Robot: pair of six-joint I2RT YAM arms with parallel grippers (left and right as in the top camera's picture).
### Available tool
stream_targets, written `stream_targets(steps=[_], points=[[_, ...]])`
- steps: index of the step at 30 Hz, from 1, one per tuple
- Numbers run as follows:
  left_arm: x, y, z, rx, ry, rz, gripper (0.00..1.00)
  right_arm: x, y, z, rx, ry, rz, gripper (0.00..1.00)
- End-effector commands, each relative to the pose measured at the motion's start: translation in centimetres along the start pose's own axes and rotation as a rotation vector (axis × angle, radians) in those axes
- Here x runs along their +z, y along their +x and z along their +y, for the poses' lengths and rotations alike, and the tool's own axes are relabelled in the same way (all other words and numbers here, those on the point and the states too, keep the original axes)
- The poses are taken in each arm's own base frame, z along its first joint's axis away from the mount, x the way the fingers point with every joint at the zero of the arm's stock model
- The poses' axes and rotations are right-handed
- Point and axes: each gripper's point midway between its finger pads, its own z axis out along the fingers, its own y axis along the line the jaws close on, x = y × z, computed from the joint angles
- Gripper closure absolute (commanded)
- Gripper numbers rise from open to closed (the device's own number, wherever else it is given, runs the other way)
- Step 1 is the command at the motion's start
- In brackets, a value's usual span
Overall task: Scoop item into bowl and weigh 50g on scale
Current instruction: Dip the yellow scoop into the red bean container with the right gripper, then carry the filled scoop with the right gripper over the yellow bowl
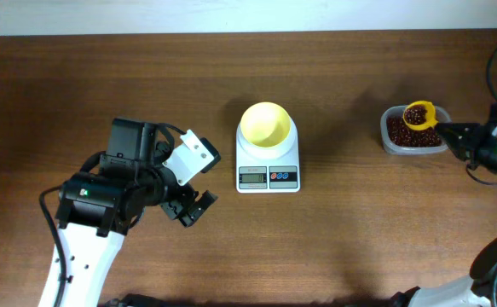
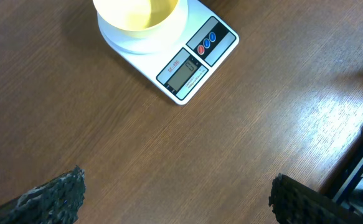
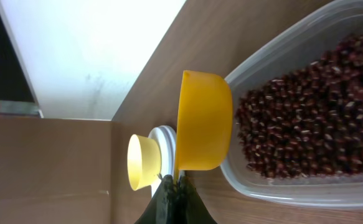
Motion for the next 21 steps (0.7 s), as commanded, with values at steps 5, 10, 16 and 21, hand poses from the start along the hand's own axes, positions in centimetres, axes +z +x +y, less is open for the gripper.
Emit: stream_targets(steps=[5, 10, 16, 21], points=[[-0.6, -0.7, 0.1, 0.017, -0.004, -0.028, 0.01, 4.7, 3.6, 5.7, -0.065, -0.205, 0.17, 0.96], [-0.6, -0.7, 0.1, 0.017, -0.004, -0.028, 0.01, 7.4, 6.9, 9.1, -0.05, -0.301, 0.302, 0.96], [-0.6, -0.7, 0.1, 0.017, -0.004, -0.028, 0.01, 10.9, 10.3, 12.2, -0.067, -0.337, 0.429, 0.96], [-0.6, -0.7, 0.1, 0.017, -0.004, -0.028, 0.01, 13.1, 12.0, 14.2, -0.132, -0.361, 0.478, 0.96]])
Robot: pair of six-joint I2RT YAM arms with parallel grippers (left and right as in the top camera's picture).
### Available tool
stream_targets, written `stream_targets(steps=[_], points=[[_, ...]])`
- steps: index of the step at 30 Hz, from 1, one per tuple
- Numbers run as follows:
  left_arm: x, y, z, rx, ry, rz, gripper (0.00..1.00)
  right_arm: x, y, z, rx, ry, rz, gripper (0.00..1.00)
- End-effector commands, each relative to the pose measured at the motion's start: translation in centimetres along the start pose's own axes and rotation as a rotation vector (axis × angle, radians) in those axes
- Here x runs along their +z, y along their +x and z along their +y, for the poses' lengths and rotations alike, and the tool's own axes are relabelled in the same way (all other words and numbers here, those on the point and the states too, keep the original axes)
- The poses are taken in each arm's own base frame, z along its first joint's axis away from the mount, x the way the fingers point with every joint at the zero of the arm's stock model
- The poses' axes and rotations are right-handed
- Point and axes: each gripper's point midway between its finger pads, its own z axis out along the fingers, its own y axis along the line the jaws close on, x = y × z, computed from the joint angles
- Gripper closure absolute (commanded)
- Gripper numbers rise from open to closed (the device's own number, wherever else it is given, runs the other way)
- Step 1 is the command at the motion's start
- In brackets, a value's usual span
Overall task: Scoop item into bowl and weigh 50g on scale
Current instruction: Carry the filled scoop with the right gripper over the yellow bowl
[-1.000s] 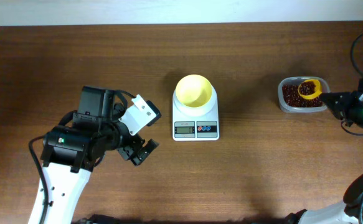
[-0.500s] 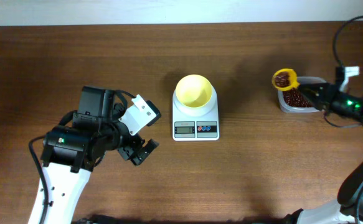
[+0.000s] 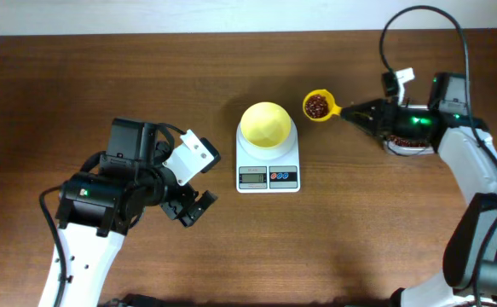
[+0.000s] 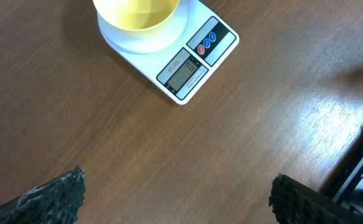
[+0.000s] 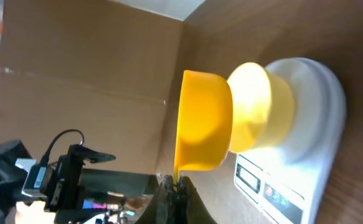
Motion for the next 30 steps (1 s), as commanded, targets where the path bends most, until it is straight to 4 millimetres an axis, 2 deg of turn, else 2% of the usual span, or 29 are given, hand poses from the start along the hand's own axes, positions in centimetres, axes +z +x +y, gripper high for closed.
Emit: stream_targets(steps=[1, 4, 7, 11, 14, 17, 19, 25, 30], points=[[-0.6, -0.7, 0.1, 0.017, -0.004, -0.028, 0.01, 2.3, 0.8, 0.5, 0.014, 0.001, 0.05, 0.96], [-0.6, -0.7, 0.1, 0.017, -0.004, -0.028, 0.01, 4.4, 2.0, 0.9, -0.006, 0.01, 0.1, 0.96], [-0.6, -0.7, 0.1, 0.017, -0.004, -0.028, 0.01, 5.7, 2.7, 1.5, -0.037, -0.001, 0.13, 0.96], [-0.6, -0.7, 0.1, 0.017, -0.004, -0.028, 0.01, 7.0, 1.9, 1.4, -0.207, 0.029, 0.11, 0.96], [-0.6, -0.7, 0.1, 0.017, -0.004, -0.028, 0.01, 7.0, 1.2, 0.4, -0.221, 0.091, 0.08, 0.96], [-0.6, -0.7, 0.1, 0.017, -0.004, -0.028, 0.01, 7.0, 0.7, 0.6, -0.254, 0.088, 0.066, 0.96], [-0.6, -0.7, 0.1, 0.017, -0.004, -0.028, 0.01, 7.0, 0.2, 0.0, -0.277, 0.129, 0.043, 0.96], [-0.6, -0.7, 0.1, 0.017, -0.004, -0.028, 0.01, 7.0, 0.2, 0.1, -0.51, 0.122, 0.059, 0.96], [-0.6, -0.7, 0.1, 0.017, -0.004, -0.028, 0.01, 7.0, 0.1, -0.1, -0.551, 0.133, 0.06, 0.96]])
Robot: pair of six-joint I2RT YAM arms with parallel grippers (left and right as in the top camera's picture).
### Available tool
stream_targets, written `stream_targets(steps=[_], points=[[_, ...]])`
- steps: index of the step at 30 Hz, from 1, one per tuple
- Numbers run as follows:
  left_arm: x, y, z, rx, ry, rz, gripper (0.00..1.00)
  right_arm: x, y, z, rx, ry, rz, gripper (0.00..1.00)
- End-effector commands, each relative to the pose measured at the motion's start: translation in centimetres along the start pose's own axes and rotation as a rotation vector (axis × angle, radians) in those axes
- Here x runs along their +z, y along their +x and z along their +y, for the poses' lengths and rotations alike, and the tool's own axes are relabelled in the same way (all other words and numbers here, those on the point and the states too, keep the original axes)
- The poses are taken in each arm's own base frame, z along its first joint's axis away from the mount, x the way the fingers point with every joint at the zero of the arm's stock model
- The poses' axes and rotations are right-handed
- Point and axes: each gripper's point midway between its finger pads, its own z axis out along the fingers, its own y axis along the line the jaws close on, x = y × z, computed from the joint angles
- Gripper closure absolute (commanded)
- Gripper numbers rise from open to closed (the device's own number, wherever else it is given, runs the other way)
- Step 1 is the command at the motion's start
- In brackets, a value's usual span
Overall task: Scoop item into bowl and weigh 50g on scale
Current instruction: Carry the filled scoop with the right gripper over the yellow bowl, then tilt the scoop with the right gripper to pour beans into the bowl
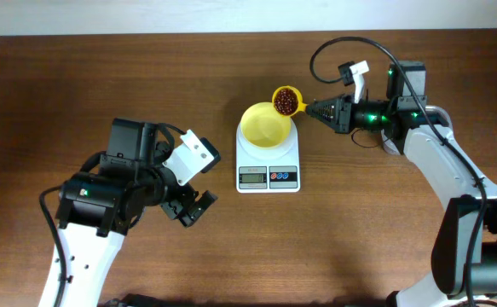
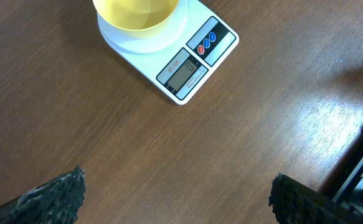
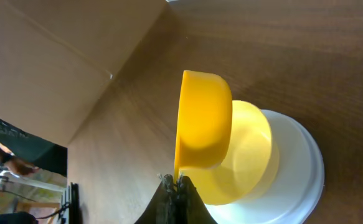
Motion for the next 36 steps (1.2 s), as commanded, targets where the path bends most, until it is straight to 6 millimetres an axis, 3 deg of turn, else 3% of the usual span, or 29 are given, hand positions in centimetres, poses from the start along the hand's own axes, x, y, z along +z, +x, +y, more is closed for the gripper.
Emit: stream_targets(steps=[1, 18, 22, 36], points=[[-0.6, -0.7, 0.1, 0.016, -0.004, -0.028, 0.01, 0.4, 0.0, -0.2, -0.05, 0.012, 0.003, 0.96], [-0.6, -0.7, 0.1, 0.016, -0.004, -0.028, 0.01, 1.6, 0.4, 0.6, -0.323, 0.003, 0.027, 0.96], [-0.6, -0.7, 0.1, 0.016, -0.004, -0.028, 0.01, 1.5, 0.4, -0.4, -0.323, 0.058, 0.033, 0.96], [-0.6, -0.7, 0.1, 0.016, -0.004, -0.028, 0.01, 1.5, 0.3, -0.6, -0.357, 0.073, 0.032, 0.96]])
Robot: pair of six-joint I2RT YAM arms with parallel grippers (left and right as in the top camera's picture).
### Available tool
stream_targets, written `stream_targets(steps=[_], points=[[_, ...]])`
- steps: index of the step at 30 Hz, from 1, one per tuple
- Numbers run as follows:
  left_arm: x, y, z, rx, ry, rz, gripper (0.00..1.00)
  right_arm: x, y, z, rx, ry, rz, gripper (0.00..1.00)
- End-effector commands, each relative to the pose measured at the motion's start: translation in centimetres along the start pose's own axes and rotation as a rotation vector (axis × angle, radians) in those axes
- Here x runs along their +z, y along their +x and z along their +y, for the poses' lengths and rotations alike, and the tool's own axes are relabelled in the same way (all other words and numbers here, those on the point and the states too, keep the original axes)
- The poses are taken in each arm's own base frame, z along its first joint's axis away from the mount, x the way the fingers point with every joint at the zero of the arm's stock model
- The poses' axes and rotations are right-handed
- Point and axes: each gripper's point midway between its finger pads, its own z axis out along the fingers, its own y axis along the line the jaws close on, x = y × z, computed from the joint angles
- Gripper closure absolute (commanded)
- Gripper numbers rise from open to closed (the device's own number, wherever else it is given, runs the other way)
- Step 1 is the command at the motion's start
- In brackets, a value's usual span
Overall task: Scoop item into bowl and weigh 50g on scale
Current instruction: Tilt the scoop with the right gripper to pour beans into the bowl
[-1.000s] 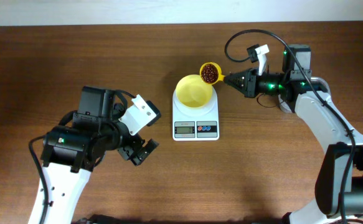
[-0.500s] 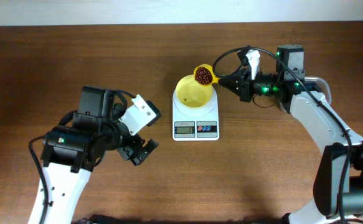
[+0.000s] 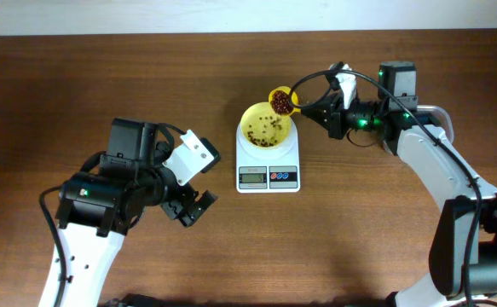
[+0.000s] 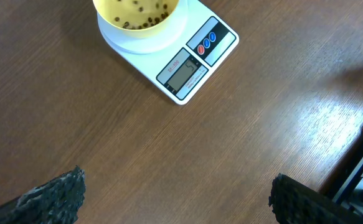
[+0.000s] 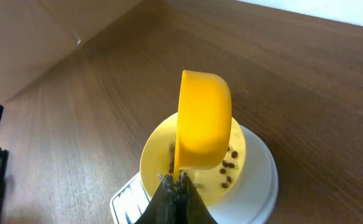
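A yellow bowl [image 3: 265, 124] sits on the white scale [image 3: 268, 168], with several dark red beans scattered inside it [image 4: 145, 14]. Over the bowl's right rim hangs a yellow scoop [image 3: 280, 101], tilted, beans still in it. My right gripper [image 5: 176, 180] is shut on the scoop's handle; from the wrist the scoop [image 5: 203, 121] shows its underside above the bowl [image 5: 243, 167]. My left gripper [image 4: 178, 199] stands open over bare table, below and left of the scale [image 4: 193, 59], nothing between its fingers.
The bean container is hidden behind the right arm in the overhead view. The left arm [image 3: 116, 192] rests at the table's left front. A cardboard wall [image 5: 38, 37] stands beyond the table's far edge.
The scoop has tilted over the bowl's right rim and beans now lie in the bowl, which was empty before. The left arm has not moved.
My right gripper first held the filled scoop over the bean container at far right. Then the scoop was midway, right of the scale, then level at the bowl's rim. Now it is tipped and beans lie in the bowl.
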Motion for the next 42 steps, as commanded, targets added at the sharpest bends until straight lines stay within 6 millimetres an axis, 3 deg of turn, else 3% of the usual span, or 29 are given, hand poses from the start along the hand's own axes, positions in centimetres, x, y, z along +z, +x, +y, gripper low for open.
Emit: stream_targets(steps=[1, 11, 17, 28, 32, 34, 36, 38, 42], points=[[-0.6, -0.7, 0.1, 0.017, -0.004, -0.028, 0.01, 0.3, -0.2, 0.0, -0.037, -0.002, -0.004, 0.96], [-0.6, -0.7, 0.1, 0.017, -0.004, -0.028, 0.01, 0.4, -0.6, 0.0, -0.061, 0.0, -0.018, 0.96], [-0.6, -0.7, 0.0, 0.017, -0.004, -0.028, 0.01, 1.9, -0.3, 0.2, -0.161, 0.044, 0.02, 0.96], [-0.6, -0.7, 0.1, 0.017, -0.004, -0.028, 0.01, 1.9, -0.2, -0.4, -0.161, 0.084, 0.032, 0.96], [-0.6, -0.7, 0.1, 0.017, -0.004, -0.028, 0.01, 2.0, -0.7, 0.5, -0.178, 0.035, 0.007, 0.96], [-0.6, -0.7, 0.1, 0.017, -0.004, -0.028, 0.01, 1.9, -0.3, -0.8, -0.174, 0.11, 0.034, 0.96], [-0.6, -0.7, 0.1, 0.017, -0.004, -0.028, 0.01, 2.0, -0.6, 0.5, -0.175, 0.036, 0.012, 0.96], [-0.6, -0.7, 0.1, 0.017, -0.004, -0.028, 0.01, 2.0, -0.3, -0.3, -0.169, 0.083, 0.031, 0.96], [-0.6, -0.7, 0.1, 0.017, -0.004, -0.028, 0.01, 2.0, -0.3, -0.2, -0.172, 0.076, 0.028, 0.96]])
